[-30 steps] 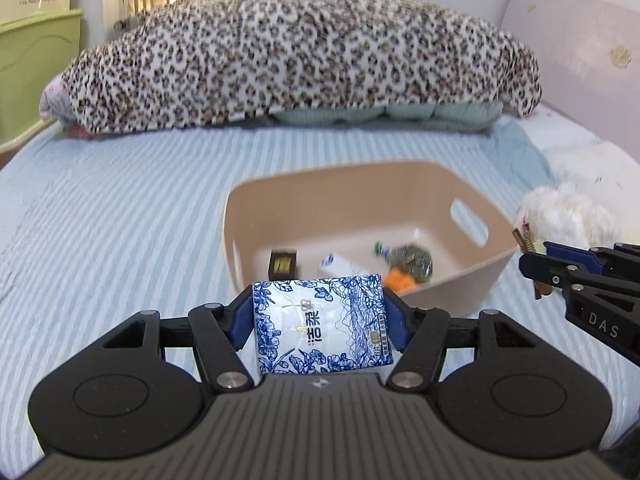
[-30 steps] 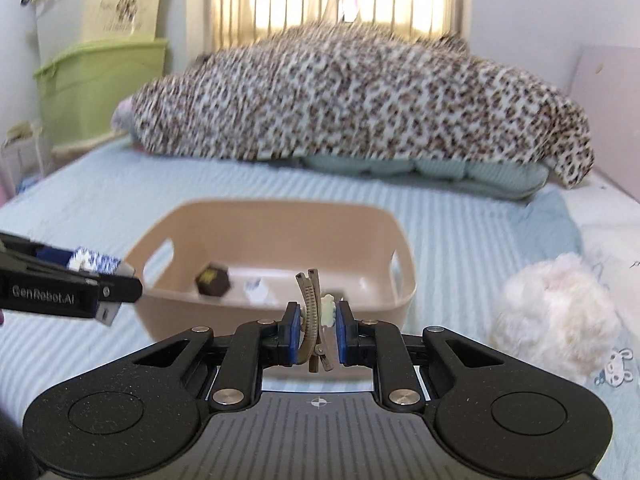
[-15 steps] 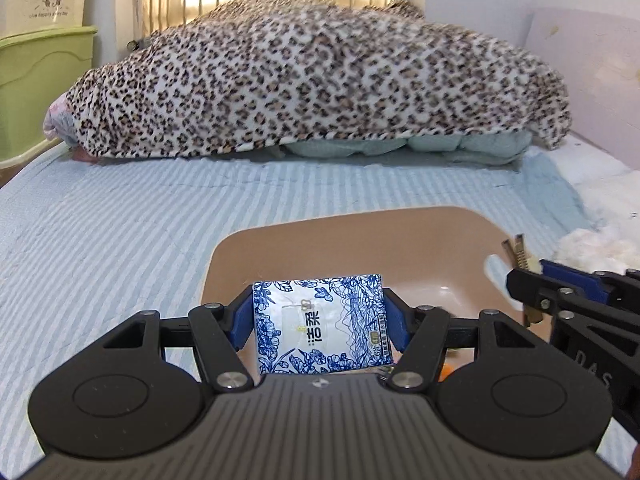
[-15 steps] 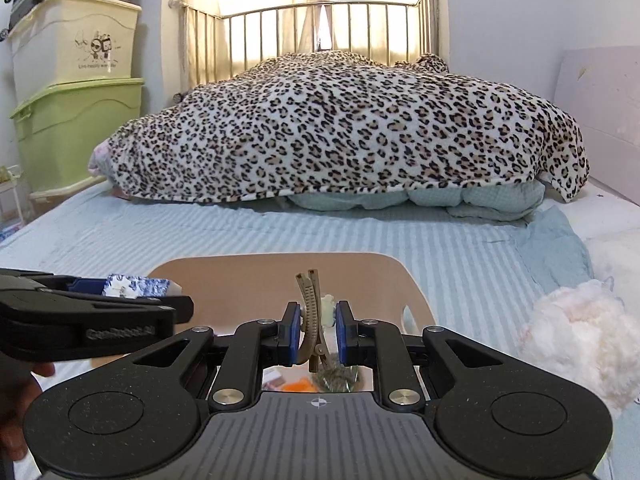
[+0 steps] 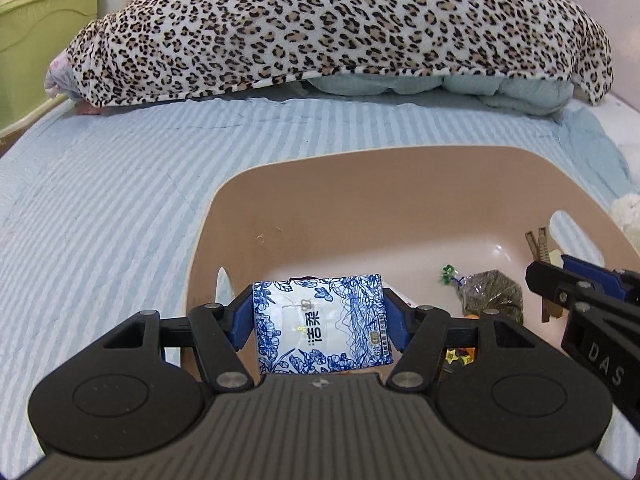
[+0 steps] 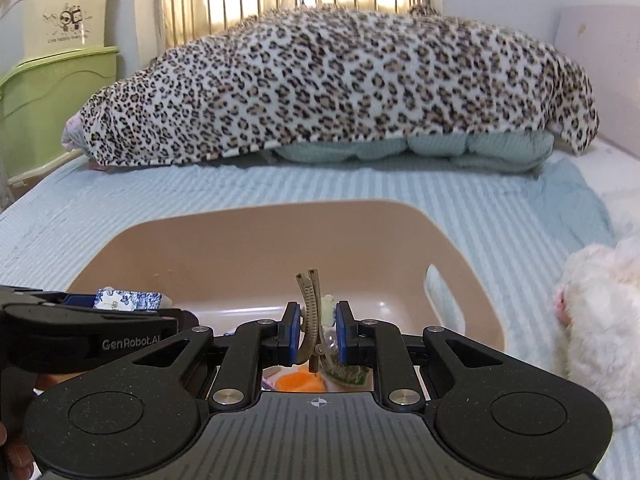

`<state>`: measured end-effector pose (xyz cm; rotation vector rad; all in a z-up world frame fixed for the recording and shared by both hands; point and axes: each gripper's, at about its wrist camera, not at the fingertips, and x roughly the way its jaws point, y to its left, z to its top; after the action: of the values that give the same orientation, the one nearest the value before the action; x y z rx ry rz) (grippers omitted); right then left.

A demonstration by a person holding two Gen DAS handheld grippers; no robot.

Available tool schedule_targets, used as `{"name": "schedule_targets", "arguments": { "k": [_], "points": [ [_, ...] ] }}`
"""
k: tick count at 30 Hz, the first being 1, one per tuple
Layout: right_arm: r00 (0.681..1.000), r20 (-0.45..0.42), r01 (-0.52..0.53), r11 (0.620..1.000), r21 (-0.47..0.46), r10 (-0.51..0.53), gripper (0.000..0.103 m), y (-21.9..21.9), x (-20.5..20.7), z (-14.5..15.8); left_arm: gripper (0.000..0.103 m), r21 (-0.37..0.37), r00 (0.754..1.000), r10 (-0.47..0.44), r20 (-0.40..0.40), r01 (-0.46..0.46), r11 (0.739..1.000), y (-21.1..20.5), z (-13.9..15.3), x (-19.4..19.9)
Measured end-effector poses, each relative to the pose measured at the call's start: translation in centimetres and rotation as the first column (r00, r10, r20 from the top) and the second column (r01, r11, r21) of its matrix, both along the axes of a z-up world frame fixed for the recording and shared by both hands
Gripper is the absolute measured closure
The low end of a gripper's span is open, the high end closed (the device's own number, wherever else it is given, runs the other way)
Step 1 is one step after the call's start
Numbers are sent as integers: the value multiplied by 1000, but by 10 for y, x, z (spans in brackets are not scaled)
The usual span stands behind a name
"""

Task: Organize objects

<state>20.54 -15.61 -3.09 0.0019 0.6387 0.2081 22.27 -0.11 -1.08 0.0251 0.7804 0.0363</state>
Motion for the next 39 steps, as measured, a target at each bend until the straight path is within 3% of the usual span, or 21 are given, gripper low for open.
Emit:
{"name": "schedule_targets", "arguments": {
  "k": [2, 3, 5, 7, 8, 9, 25, 39],
  "points": [
    [1000, -25, -3, 1000, -1, 2, 82, -2, 2, -4, 37, -16, 1000, -4, -6, 4, 1000, 1, 2, -2],
    [999, -36, -1, 1000, 1, 1, 72, -3, 2, -6, 37, -20, 1000, -5, -5, 5, 1000, 1, 5, -4],
    [999, -35, 4, 1000, 4, -4, 67, -6, 0, -4, 36, -13, 1000, -5, 9, 5, 1000, -1, 11, -8],
    [1000, -11, 14, 1000, 21, -13, 55, -11, -6, 2, 33, -4, 1000, -10, 25, 10, 1000, -3, 17, -13],
    [1000, 2, 18, 999, 32, -18, 41, -13, -10, 6, 27, -5, 1000, -17, 25, 17, 1000, -4, 20, -16],
    [1000, 8, 20, 999, 34, -21, 35, -15, -12, 9, 27, -6, 999, -23, 25, 23, 1000, -4, 23, -19],
    [1000, 0, 15, 1000, -23, -15, 34, -39, -67, 49, 25, -1, 999, -24, 33, 24, 1000, -8, 63, -78],
    [999, 45, 10, 999, -47, -8, 33, -48, -125, 80, 25, -7, 998, -24, 65, 25, 1000, -3, 93, -128]
  ]
}}
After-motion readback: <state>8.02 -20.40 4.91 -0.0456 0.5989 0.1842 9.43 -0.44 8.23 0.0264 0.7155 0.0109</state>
